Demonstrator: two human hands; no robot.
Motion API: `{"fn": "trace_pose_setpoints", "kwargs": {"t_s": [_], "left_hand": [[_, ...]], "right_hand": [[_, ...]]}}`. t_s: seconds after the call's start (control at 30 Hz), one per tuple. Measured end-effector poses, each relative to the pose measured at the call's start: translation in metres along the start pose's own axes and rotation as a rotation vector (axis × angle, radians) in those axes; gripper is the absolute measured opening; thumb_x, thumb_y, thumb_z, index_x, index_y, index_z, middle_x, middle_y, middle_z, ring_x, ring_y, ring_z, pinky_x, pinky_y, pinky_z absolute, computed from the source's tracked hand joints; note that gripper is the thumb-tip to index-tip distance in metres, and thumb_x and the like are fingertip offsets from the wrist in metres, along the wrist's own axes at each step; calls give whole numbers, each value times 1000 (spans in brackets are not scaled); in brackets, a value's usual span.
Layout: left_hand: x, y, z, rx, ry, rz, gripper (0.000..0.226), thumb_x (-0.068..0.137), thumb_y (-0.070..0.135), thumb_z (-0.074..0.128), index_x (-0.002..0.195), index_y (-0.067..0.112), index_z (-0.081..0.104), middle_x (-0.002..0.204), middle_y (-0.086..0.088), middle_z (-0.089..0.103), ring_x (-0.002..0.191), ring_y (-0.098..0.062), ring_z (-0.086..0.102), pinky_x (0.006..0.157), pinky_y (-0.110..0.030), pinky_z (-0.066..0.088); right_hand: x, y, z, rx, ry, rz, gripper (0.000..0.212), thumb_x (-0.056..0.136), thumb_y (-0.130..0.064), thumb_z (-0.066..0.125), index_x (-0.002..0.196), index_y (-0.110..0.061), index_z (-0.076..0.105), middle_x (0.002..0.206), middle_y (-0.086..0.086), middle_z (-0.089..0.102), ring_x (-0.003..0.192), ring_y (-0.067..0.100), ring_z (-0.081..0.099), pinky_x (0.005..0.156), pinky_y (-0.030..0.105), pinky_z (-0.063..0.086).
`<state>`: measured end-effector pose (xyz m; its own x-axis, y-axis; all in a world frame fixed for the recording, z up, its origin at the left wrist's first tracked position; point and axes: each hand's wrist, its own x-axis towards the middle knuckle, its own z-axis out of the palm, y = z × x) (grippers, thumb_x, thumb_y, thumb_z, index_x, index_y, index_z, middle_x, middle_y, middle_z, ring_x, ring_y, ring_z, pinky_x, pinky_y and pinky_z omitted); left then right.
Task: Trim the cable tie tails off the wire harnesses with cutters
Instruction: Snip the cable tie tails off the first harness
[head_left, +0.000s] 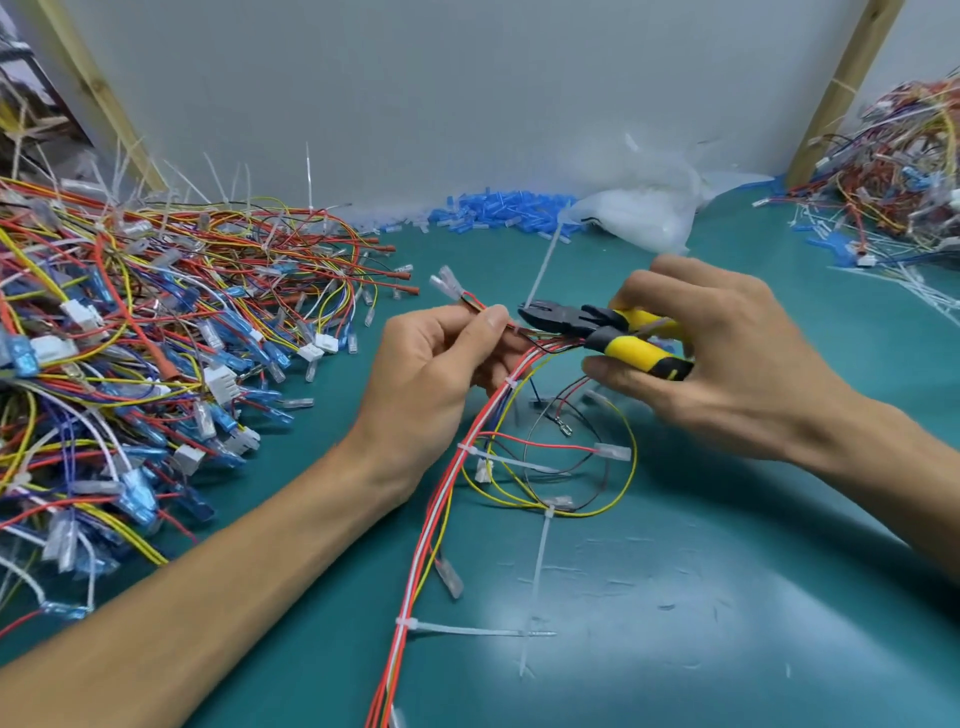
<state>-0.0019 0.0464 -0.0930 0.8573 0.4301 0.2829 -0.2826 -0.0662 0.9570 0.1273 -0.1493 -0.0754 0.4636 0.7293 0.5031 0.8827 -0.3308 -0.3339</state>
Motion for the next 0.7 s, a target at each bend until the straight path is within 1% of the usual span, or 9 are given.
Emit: {"fn": "trace_pose_setpoints", "kwargs": {"t_s": [0.13, 0.23, 0.3, 0.4, 0.47, 0.5, 0.53, 0.6, 0.7], "left_hand": [[-3, 0, 0, 136, 35, 126, 27, 99, 19, 56, 80, 9, 72, 70, -2, 72, 61, -14, 60, 64, -26, 53], [-6, 0, -1, 229, 58, 193, 31, 102, 17, 55, 79, 7, 72, 69, -10, 70, 60, -14, 59, 62, -33, 51], [-7, 0, -1, 293, 78, 224, 32, 104, 14, 56, 77, 10, 72, 68, -13, 68, 58, -13, 59, 59, -35, 49], [-8, 0, -1, 355, 116, 241, 35, 106, 11, 56, 74, 15, 71, 68, -11, 68, 55, -10, 58, 55, -29, 47], [-8, 1, 1, 368, 138, 250, 36, 106, 11, 56, 73, 14, 70, 69, -8, 69, 55, -8, 57, 54, -25, 46], [-8, 0, 1, 370, 142, 258, 37, 106, 12, 56, 72, 11, 69, 68, -10, 67, 54, -10, 56, 54, -27, 46], [-7, 0, 1, 370, 143, 266, 37, 107, 13, 55, 73, 8, 67, 66, -12, 64, 55, -15, 55, 54, -34, 47], [-7, -1, 1, 341, 132, 263, 35, 108, 16, 53, 79, 1, 65, 66, -13, 58, 59, -23, 50, 55, -42, 47], [-7, 0, 3, 200, 93, 220, 12, 107, 10, 53, 108, 5, 64, 90, -9, 63, 69, -19, 53, 63, -41, 50]], "right_hand": [[0, -4, -2, 38, -28, 5, 32, 86, -60, 70, 98, -30, 64, 91, -11, 56, 84, 21, 56, 71, 45, 51], [-1, -6, -3, 53, -66, -10, 29, 87, -56, 71, 96, -30, 64, 89, -10, 56, 82, 19, 55, 69, 44, 50], [-2, -9, -4, 67, -81, -14, 28, 88, -54, 70, 95, -28, 63, 87, -11, 55, 80, 17, 54, 67, 43, 48], [-3, -15, -4, 40, -91, -15, 30, 90, -55, 66, 95, -26, 61, 87, -10, 54, 78, 21, 52, 68, 44, 48], [-3, -20, -4, 12, -87, -19, 30, 91, -55, 64, 95, -27, 57, 86, -9, 54, 77, 24, 51, 67, 45, 48], [-4, -22, -4, 5, -85, -24, 30, 92, -55, 63, 95, -26, 55, 85, -9, 54, 76, 25, 51, 66, 45, 48], [-5, -25, -4, 5, -83, -30, 30, 92, -54, 62, 96, -25, 54, 82, -8, 53, 74, 25, 50, 65, 45, 47], [-7, -28, -3, 25, -85, -32, 32, 94, -54, 60, 96, -23, 52, 74, -6, 51, 69, 24, 47, 60, 46, 45], [-8, -27, -3, 55, -88, 2, 36, 92, -58, 61, 93, -23, 51, 64, -4, 48, 63, 22, 45, 57, 43, 42]]}}
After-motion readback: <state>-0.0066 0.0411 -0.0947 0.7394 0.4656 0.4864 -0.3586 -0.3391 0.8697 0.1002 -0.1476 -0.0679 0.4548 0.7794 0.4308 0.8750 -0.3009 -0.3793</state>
